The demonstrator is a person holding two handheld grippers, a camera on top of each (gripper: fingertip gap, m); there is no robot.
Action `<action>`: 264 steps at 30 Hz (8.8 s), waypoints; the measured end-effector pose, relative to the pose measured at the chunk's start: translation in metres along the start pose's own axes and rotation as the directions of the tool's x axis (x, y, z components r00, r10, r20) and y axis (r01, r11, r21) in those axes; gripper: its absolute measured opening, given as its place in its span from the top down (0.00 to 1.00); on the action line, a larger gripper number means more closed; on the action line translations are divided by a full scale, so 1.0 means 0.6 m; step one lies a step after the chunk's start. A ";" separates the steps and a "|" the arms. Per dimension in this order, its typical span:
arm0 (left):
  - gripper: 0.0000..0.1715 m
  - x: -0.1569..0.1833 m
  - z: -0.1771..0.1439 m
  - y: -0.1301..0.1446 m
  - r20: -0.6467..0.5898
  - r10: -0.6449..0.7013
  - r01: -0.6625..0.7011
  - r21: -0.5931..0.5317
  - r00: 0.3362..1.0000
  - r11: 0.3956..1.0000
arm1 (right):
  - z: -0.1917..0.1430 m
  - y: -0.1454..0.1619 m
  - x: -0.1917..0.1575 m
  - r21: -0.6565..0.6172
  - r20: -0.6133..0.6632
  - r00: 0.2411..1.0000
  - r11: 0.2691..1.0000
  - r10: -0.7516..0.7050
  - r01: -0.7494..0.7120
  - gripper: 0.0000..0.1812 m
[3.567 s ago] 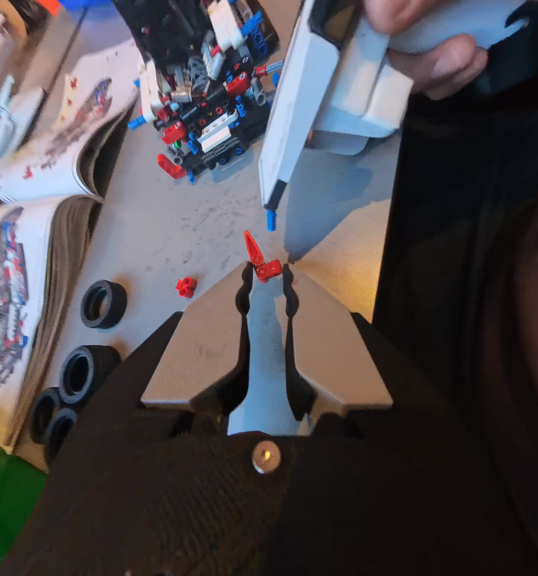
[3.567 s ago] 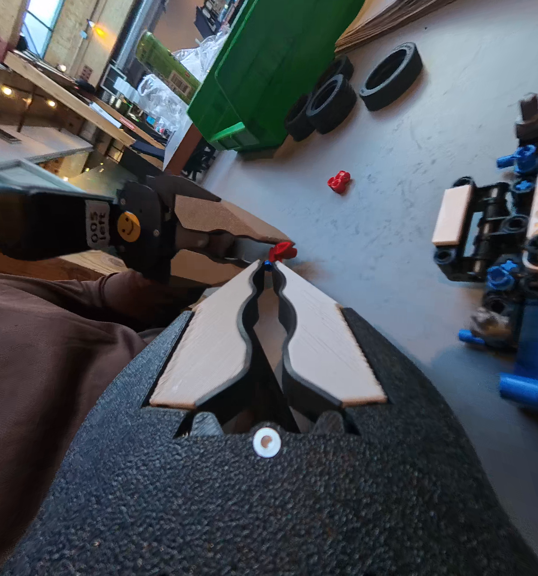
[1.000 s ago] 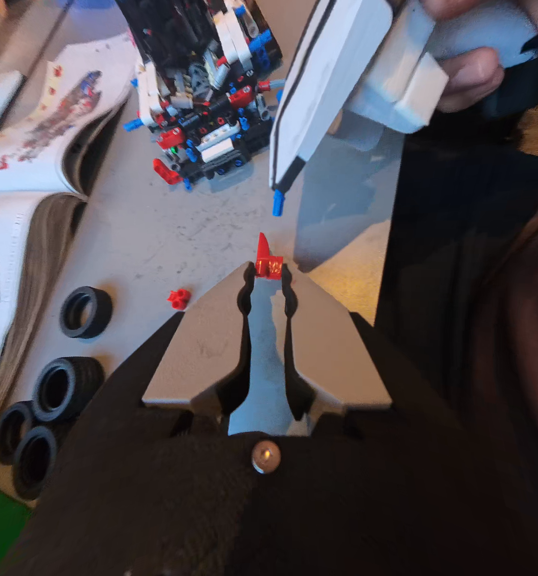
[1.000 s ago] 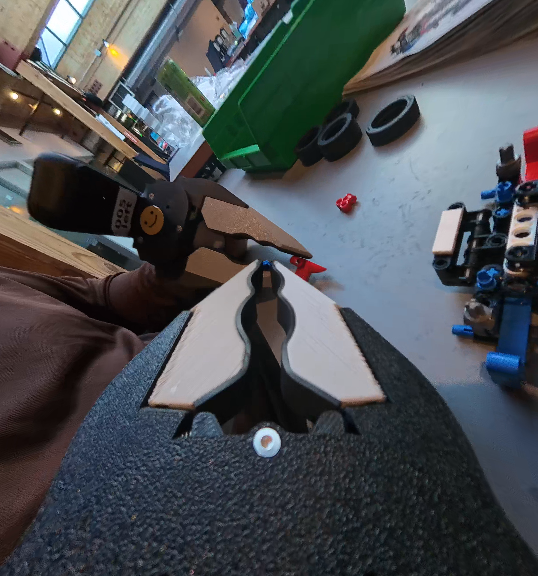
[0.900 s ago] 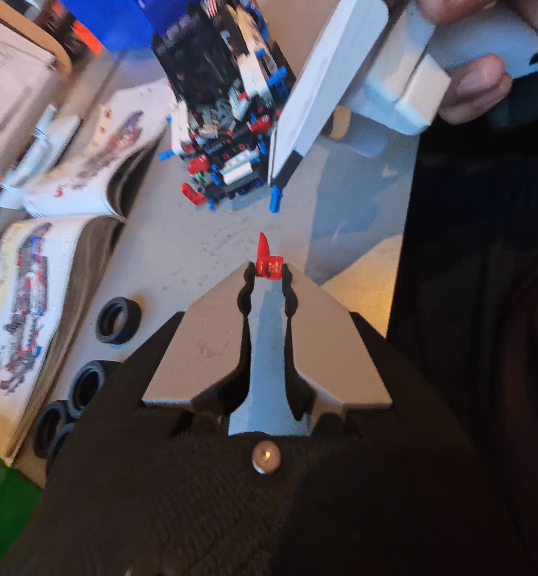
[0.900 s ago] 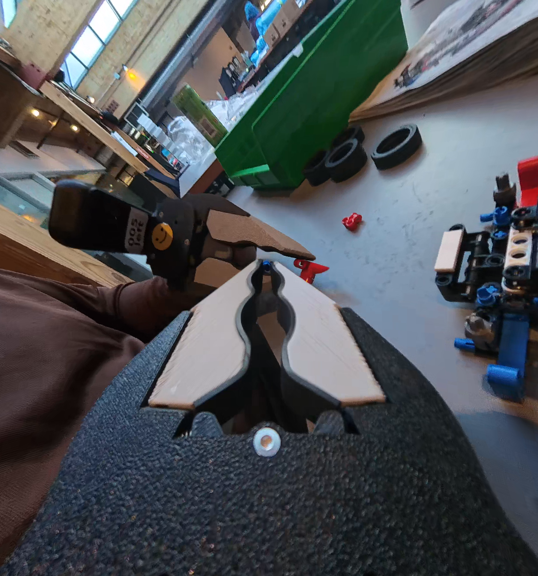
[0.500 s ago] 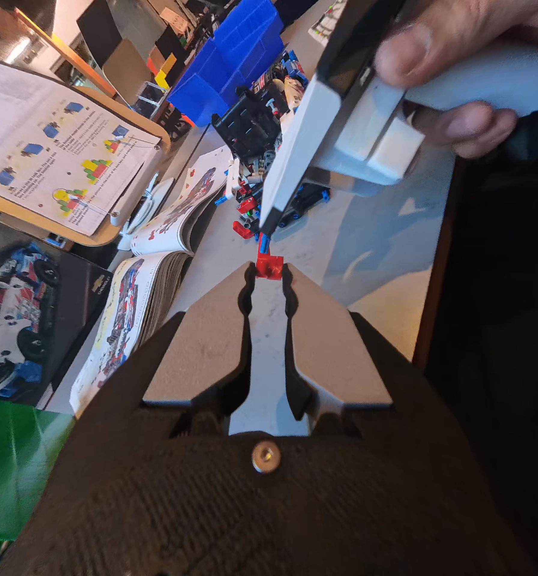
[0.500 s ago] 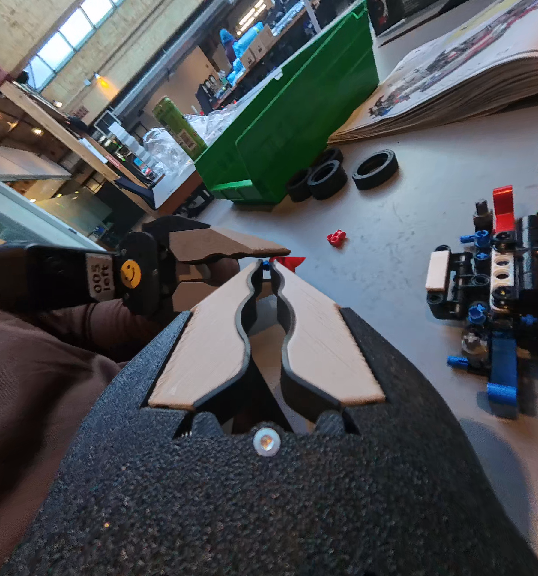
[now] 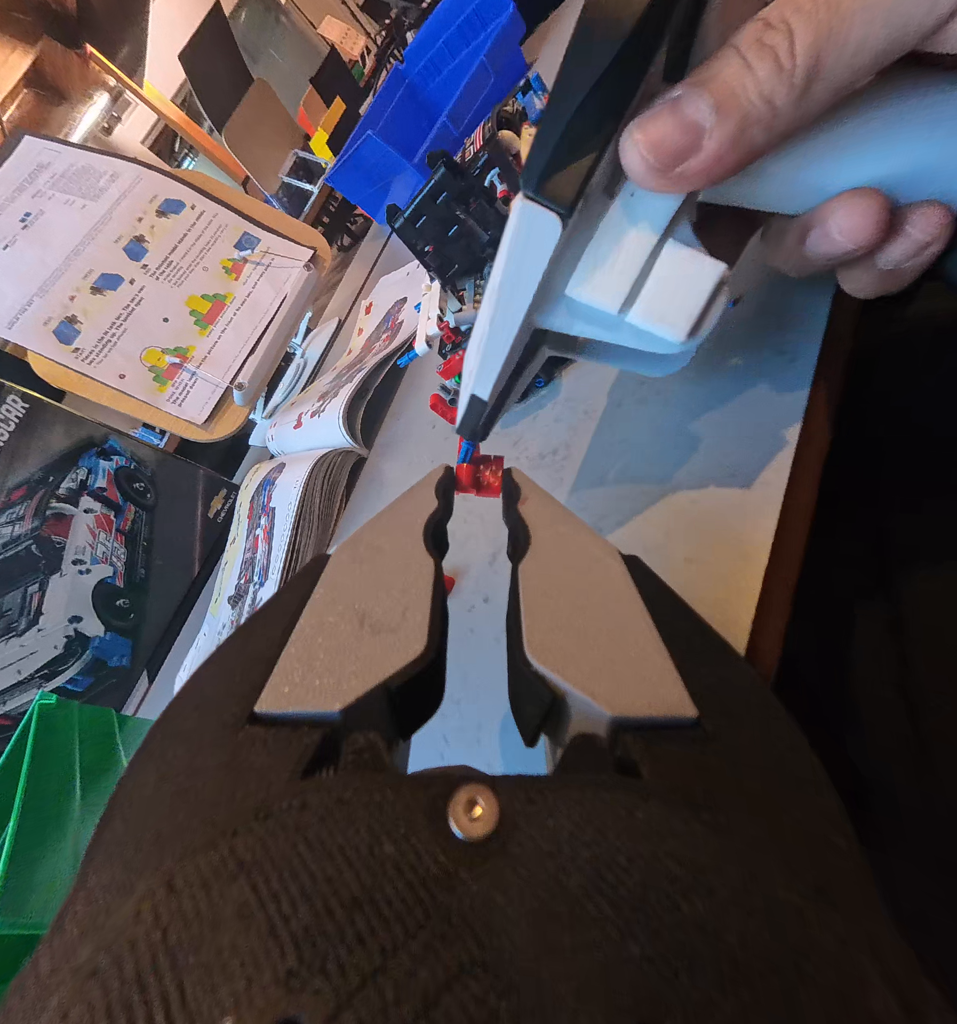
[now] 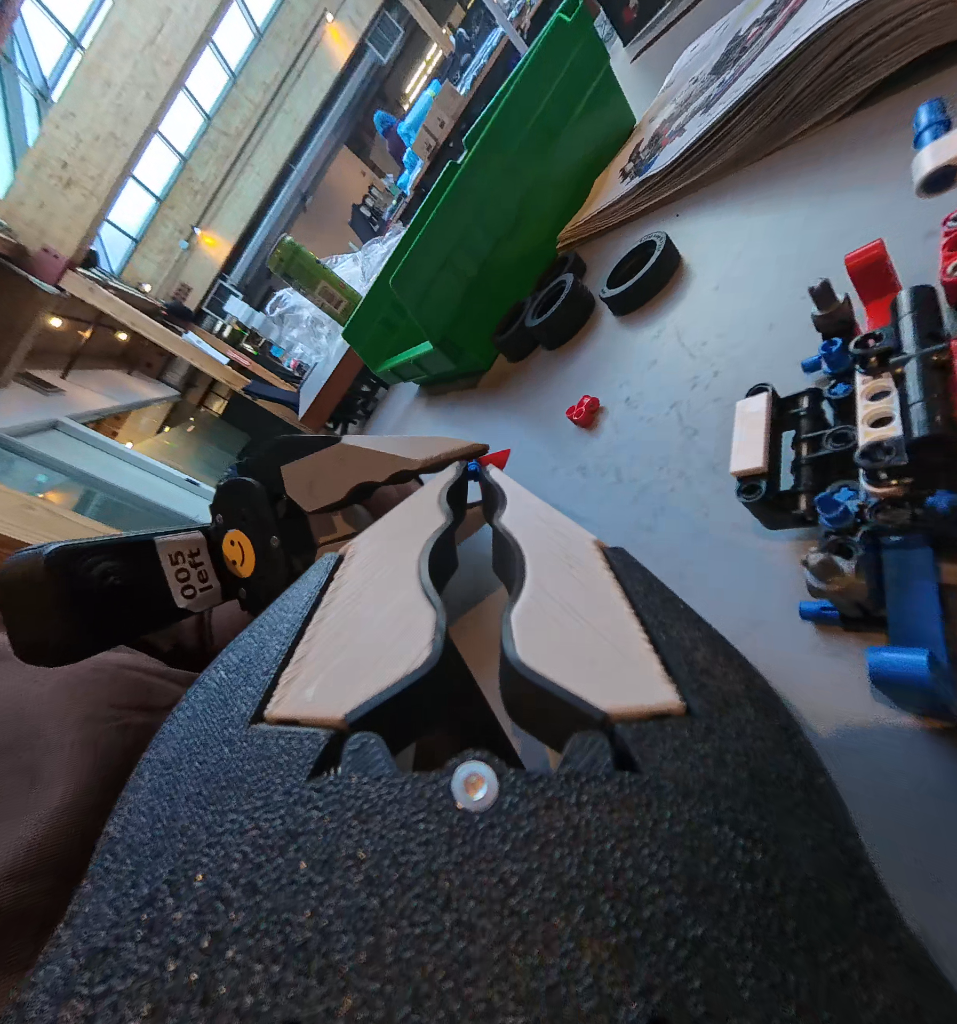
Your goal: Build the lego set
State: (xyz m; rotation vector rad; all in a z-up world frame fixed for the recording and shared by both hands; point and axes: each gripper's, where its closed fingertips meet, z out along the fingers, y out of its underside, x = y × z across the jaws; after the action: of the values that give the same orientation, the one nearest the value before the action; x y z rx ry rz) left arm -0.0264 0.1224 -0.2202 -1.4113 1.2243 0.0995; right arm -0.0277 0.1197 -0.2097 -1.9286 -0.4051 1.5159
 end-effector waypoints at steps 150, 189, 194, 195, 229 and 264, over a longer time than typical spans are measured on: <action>0.92 -0.004 -0.054 0.141 -0.285 -0.560 0.436 -0.398 0.778 0.807 | 0.015 0.050 0.031 -0.316 -0.099 0.887 0.859 -0.451 0.402 0.88; 0.92 -0.013 -0.055 0.147 -0.278 -0.426 0.323 -0.348 0.861 0.880 | 0.121 0.017 0.095 -0.581 -0.236 0.681 0.663 -0.693 0.473 0.86; 0.92 -0.011 -0.056 0.147 -0.313 -0.474 0.359 -0.360 0.823 0.861 | 0.118 0.016 0.098 -0.587 -0.213 0.678 0.647 -0.704 0.487 0.91; 0.92 -0.010 -0.057 0.147 -0.325 -0.483 0.365 -0.361 0.813 0.858 | 0.118 0.016 0.098 -0.588 -0.205 0.677 0.642 -0.706 0.492 0.93; 0.92 0.001 -0.062 0.139 -0.538 -0.381 0.269 -0.277 0.752 0.922 | 0.122 0.081 0.025 -0.567 0.127 0.731 0.556 -0.670 0.608 0.96; 0.92 0.002 -0.062 0.140 -0.560 -0.422 0.300 -0.300 0.713 0.906 | 0.125 0.079 0.028 -0.536 0.263 0.602 0.405 -0.754 0.741 0.96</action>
State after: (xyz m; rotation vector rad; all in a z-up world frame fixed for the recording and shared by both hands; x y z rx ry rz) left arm -0.1048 0.1150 -0.2669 -1.9171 1.4523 -0.5872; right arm -0.1006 0.1163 -0.2627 -1.7374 -1.6870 0.7558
